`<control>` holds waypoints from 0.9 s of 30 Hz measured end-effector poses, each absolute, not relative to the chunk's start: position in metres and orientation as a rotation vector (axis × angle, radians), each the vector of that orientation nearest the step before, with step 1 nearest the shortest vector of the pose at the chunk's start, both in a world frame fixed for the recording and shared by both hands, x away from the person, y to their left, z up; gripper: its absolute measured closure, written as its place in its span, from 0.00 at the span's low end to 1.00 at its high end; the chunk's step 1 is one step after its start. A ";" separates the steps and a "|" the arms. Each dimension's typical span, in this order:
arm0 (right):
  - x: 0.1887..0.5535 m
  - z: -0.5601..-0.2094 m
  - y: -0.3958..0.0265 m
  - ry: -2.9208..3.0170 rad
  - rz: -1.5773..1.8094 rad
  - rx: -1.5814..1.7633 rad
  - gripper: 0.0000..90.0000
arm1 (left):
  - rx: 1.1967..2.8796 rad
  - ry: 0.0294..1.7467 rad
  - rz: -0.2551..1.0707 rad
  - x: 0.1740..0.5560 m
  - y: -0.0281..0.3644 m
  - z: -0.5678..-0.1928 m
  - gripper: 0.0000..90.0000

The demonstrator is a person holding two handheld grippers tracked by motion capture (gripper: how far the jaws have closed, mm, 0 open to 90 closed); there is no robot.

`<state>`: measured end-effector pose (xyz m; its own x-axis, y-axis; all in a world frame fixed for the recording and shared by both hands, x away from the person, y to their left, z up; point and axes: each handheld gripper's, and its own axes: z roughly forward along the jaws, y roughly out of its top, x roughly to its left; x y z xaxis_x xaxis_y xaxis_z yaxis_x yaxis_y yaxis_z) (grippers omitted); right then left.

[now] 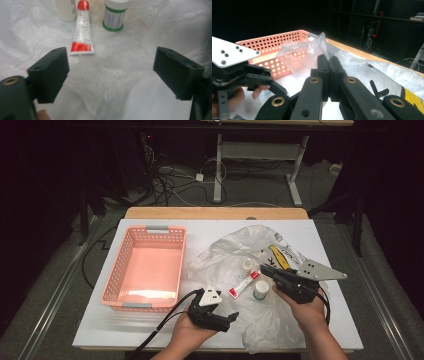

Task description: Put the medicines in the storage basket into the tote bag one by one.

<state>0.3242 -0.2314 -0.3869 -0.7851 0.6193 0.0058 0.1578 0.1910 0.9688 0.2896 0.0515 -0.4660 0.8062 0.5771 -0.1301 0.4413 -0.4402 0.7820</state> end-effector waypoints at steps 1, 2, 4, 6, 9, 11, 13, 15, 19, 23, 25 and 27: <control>0.324 -0.387 -0.232 2.084 1.622 0.727 1.00 | 2.118 0.766 0.192 0.289 0.053 -0.467 0.04; 0.325 -0.387 -0.232 2.084 1.620 0.726 1.00 | 2.138 0.781 0.194 0.288 0.055 -0.470 0.00; 0.324 -0.388 -0.233 2.087 1.614 0.734 1.00 | 2.163 0.785 0.200 0.286 0.058 -0.474 0.00; 0.324 -0.388 -0.233 2.084 1.611 0.735 1.00 | 2.185 0.798 0.207 0.286 0.059 -0.478 0.00; 0.324 -0.388 -0.233 2.085 1.608 0.736 1.00 | 2.244 0.840 0.208 0.292 0.057 -0.486 0.00; 0.324 -0.389 -0.233 2.086 1.606 0.738 1.00 | 2.249 0.865 0.173 0.298 0.055 -0.489 0.00; 0.324 -0.390 -0.233 2.088 1.602 0.735 1.00 | 2.242 0.878 0.162 0.303 0.052 -0.489 0.04; 0.324 -0.391 -0.233 2.094 1.598 0.740 1.00 | 2.226 0.845 0.143 0.304 0.047 -0.488 0.18; 0.322 -0.392 -0.234 2.098 1.590 0.745 1.00 | 2.251 0.864 0.225 0.303 0.035 -0.488 0.29; 0.320 -0.392 -0.236 2.091 1.589 0.760 1.00 | 2.258 0.794 0.255 0.299 0.032 -0.488 0.58; 0.319 -0.393 -0.237 2.085 1.591 0.768 1.00 | 2.261 0.771 0.244 0.297 0.031 -0.488 0.72; 0.319 -0.394 -0.238 2.084 1.585 0.782 1.00 | 2.248 0.797 0.227 0.299 0.032 -0.488 0.81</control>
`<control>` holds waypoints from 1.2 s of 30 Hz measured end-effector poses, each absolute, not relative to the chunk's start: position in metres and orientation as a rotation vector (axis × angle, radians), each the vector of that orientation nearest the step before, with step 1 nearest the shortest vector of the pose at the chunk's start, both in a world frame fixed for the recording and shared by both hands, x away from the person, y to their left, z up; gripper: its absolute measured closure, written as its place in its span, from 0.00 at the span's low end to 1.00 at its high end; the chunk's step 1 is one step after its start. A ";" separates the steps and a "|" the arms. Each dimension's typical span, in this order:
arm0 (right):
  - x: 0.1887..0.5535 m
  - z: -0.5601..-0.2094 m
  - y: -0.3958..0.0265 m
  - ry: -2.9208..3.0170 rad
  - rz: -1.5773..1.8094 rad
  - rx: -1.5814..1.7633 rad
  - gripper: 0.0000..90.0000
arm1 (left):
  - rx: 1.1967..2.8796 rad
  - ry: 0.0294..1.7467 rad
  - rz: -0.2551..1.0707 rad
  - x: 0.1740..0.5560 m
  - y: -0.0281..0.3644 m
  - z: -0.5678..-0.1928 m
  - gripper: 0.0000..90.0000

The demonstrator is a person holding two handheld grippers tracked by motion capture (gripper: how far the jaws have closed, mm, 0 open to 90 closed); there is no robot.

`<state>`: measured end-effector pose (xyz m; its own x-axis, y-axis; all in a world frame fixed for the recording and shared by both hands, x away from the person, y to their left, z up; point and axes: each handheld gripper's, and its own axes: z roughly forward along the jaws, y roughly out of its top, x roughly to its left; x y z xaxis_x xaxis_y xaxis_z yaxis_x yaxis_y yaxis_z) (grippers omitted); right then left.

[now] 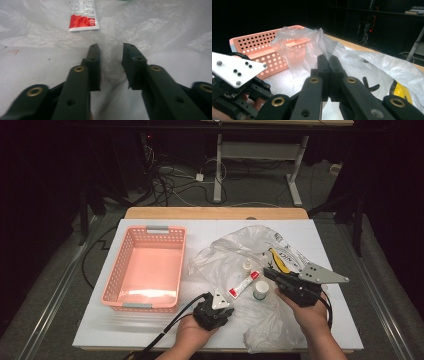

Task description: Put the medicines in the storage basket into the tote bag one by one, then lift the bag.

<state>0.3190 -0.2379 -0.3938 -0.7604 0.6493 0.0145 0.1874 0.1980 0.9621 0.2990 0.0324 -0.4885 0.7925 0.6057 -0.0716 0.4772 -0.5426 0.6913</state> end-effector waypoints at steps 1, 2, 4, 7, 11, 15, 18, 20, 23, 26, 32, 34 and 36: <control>0.319 -0.394 -0.238 2.083 1.585 0.782 1.00 | 2.235 0.819 0.223 0.300 0.033 -0.489 0.86; 0.319 -0.394 -0.238 2.083 1.585 0.785 1.00 | 2.232 0.825 0.220 0.301 0.034 -0.489 0.93; 0.319 -0.394 -0.239 2.083 1.578 0.785 1.00 | 2.225 0.829 0.208 0.302 0.036 -0.489 0.98; 0.318 -0.395 -0.240 2.079 1.574 0.793 1.00 | 2.204 0.839 0.188 0.302 0.038 -0.489 0.98; 0.316 -0.396 -0.243 2.068 1.574 0.797 1.00 | 2.155 0.852 0.235 0.298 0.042 -0.488 0.99; 0.316 -0.397 -0.244 2.067 1.569 0.795 1.00 | 2.114 0.842 0.262 0.294 0.045 -0.487 0.99; 0.315 -0.398 -0.244 2.064 1.570 0.795 1.00 | 2.077 0.832 0.278 0.292 0.048 -0.486 0.98; 0.315 -0.398 -0.244 2.062 1.575 0.796 1.00 | 2.031 0.837 0.282 0.290 0.052 -0.486 0.98; 0.315 -0.396 -0.243 2.052 1.579 0.796 1.00 | 1.983 0.842 0.286 0.288 0.057 -0.485 0.98; 0.316 -0.396 -0.242 2.048 1.579 0.786 1.00 | 1.964 0.830 0.331 0.287 0.059 -0.482 0.98; 0.320 -0.397 -0.238 2.036 1.579 0.786 1.00 | 1.902 0.801 0.432 0.283 0.064 -0.460 0.98; 0.319 -0.395 -0.237 2.032 1.584 0.777 1.00 | 1.869 0.797 0.453 0.284 0.065 -0.450 0.98; 0.317 -0.393 -0.236 2.012 1.599 0.774 1.00 | 1.833 0.784 0.476 0.284 0.066 -0.441 0.98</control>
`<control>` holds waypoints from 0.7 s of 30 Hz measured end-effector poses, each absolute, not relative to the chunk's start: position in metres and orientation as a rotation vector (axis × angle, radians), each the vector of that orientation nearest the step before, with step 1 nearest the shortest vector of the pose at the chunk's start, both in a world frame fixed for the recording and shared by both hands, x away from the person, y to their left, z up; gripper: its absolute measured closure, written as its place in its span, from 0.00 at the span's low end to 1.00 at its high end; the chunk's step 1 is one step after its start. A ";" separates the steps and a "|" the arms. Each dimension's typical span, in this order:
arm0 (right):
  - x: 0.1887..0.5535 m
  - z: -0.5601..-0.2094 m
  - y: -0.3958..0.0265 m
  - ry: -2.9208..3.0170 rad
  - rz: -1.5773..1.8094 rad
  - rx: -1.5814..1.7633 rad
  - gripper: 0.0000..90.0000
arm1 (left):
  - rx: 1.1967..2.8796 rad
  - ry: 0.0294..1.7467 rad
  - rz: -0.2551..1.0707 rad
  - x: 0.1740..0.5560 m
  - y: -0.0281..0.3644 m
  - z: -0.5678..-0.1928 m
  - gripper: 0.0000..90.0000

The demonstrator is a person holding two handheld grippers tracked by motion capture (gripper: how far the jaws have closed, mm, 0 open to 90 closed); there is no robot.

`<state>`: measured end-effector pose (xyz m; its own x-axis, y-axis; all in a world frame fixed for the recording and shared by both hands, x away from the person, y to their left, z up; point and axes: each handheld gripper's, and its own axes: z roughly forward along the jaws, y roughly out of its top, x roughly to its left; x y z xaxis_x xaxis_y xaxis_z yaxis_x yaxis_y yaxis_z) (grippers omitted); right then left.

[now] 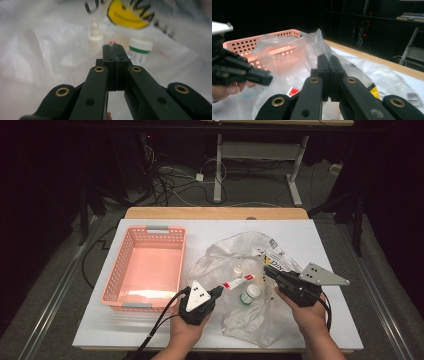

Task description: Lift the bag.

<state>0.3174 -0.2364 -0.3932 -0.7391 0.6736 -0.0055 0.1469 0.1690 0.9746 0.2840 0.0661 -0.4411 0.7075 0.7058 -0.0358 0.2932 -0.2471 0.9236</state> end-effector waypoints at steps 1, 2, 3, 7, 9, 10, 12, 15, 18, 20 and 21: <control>0.317 -0.393 -0.236 2.006 1.602 0.781 1.00 | 1.817 0.772 0.495 0.285 0.066 -0.436 0.98; 0.317 -0.391 -0.235 1.995 1.609 0.777 1.00 | 1.810 0.765 0.504 0.286 0.065 -0.433 0.98; 0.317 -0.391 -0.235 1.989 1.609 0.772 1.00 | 1.796 0.757 0.521 0.287 0.065 -0.428 0.98; 0.319 -0.384 -0.231 1.963 1.629 0.763 1.00 | 1.730 0.740 0.553 0.296 0.065 -0.407 0.98; 0.321 -0.379 -0.230 1.947 1.642 0.753 1.00 | 1.712 0.729 0.577 0.301 0.064 -0.397 0.98; 0.321 -0.377 -0.229 1.939 1.642 0.754 1.00 | 1.704 0.721 0.587 0.303 0.062 -0.393 0.98; 0.323 -0.371 -0.228 1.917 1.647 0.755 1.00 | 1.697 0.693 0.618 0.308 0.059 -0.384 0.98; 0.328 -0.362 -0.227 1.888 1.650 0.752 1.00 | 1.688 0.663 0.647 0.314 0.053 -0.371 0.98; 0.335 -0.354 -0.227 1.865 1.652 0.756 1.00 | 1.685 0.637 0.666 0.320 0.047 -0.358 0.99; 0.338 -0.349 -0.227 1.845 1.662 0.760 1.00 | 1.676 0.618 0.685 0.324 0.043 -0.348 0.99; 0.340 -0.346 -0.227 1.830 1.667 0.763 1.00 | 1.679 0.610 0.692 0.326 0.042 -0.342 0.99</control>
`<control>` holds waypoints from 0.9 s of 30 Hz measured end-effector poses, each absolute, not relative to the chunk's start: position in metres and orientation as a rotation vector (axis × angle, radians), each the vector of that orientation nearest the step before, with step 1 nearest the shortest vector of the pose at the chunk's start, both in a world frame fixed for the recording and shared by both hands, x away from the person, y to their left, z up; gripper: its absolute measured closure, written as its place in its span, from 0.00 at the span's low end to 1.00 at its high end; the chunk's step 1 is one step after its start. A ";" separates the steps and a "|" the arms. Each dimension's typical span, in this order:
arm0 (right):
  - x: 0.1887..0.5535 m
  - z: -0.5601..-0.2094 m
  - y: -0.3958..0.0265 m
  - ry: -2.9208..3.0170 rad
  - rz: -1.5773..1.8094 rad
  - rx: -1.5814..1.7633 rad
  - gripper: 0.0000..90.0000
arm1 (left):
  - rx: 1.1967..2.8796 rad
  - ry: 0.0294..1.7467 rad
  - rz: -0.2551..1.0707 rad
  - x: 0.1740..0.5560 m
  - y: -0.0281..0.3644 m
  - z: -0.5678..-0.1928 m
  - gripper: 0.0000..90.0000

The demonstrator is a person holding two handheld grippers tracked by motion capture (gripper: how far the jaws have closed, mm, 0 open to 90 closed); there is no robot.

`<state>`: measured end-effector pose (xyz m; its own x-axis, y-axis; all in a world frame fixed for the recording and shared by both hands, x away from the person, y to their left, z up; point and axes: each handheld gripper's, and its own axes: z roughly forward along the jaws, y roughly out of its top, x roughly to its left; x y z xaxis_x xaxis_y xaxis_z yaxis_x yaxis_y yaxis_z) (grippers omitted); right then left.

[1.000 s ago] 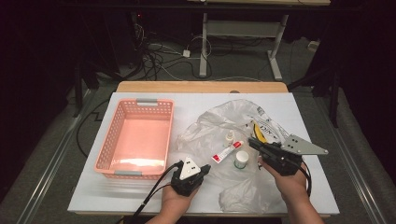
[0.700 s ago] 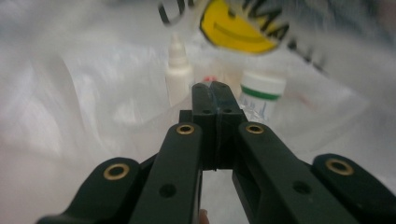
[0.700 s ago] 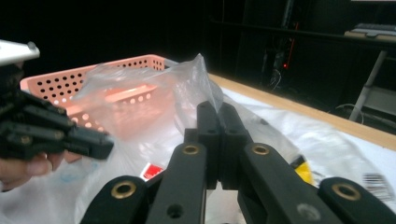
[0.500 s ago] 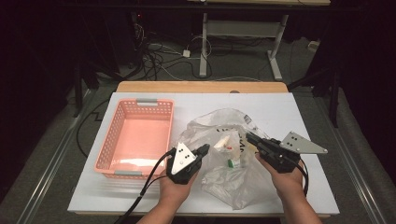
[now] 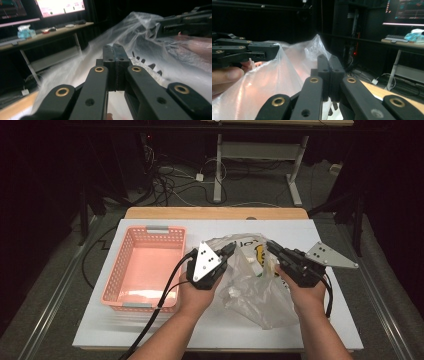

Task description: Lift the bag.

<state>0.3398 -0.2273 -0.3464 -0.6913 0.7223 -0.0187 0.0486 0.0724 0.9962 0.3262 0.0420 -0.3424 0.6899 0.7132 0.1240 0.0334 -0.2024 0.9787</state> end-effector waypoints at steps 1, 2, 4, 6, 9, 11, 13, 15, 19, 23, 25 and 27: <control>0.341 -0.344 -0.227 1.824 1.670 0.767 1.00 | 1.677 0.602 0.705 0.328 0.041 -0.339 0.99; 0.342 -0.342 -0.227 1.818 1.668 0.764 1.00 | 1.670 0.595 0.719 0.330 0.040 -0.332 0.99; 0.345 -0.338 -0.227 1.801 1.676 0.768 1.00 | 1.652 0.591 0.726 0.335 0.040 -0.321 0.99; 0.347 -0.333 -0.227 1.784 1.679 0.769 1.00 | 1.632 0.586 0.732 0.341 0.039 -0.306 0.99; 0.351 -0.323 -0.228 1.765 1.684 0.776 1.00 | 1.621 0.573 0.750 0.348 0.035 -0.289 0.99; 0.352 -0.318 -0.228 1.753 1.683 0.777 1.00 | 1.618 0.564 0.759 0.353 0.031 -0.277 0.99; 0.355 -0.311 -0.229 1.735 1.682 0.785 1.00 | 1.612 0.544 0.772 0.356 0.026 -0.265 0.99; 0.358 -0.307 -0.231 1.726 1.671 0.792 1.00 | 1.606 0.525 0.784 0.357 0.021 -0.255 0.99; 0.366 -0.301 -0.236 1.714 1.658 0.819 1.00 | 1.569 0.509 0.783 0.359 0.017 -0.238 0.99; 0.377 -0.296 -0.242 1.701 1.645 0.853 1.00 | 1.575 0.511 0.783 0.366 0.012 -0.232 0.98; 0.382 -0.293 -0.245 1.689 1.634 0.863 1.00 | 1.584 0.522 0.779 0.371 0.011 -0.234 0.99; 0.387 -0.288 -0.247 1.680 1.626 0.868 1.00 | 1.595 0.529 0.786 0.375 0.011 -0.235 0.98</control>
<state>0.3869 -0.2466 -0.2881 -0.5798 0.8147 0.0017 0.0282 0.0180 0.9994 0.3750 0.0109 -0.2353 0.6657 0.7208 0.1929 -0.0925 -0.1767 0.9799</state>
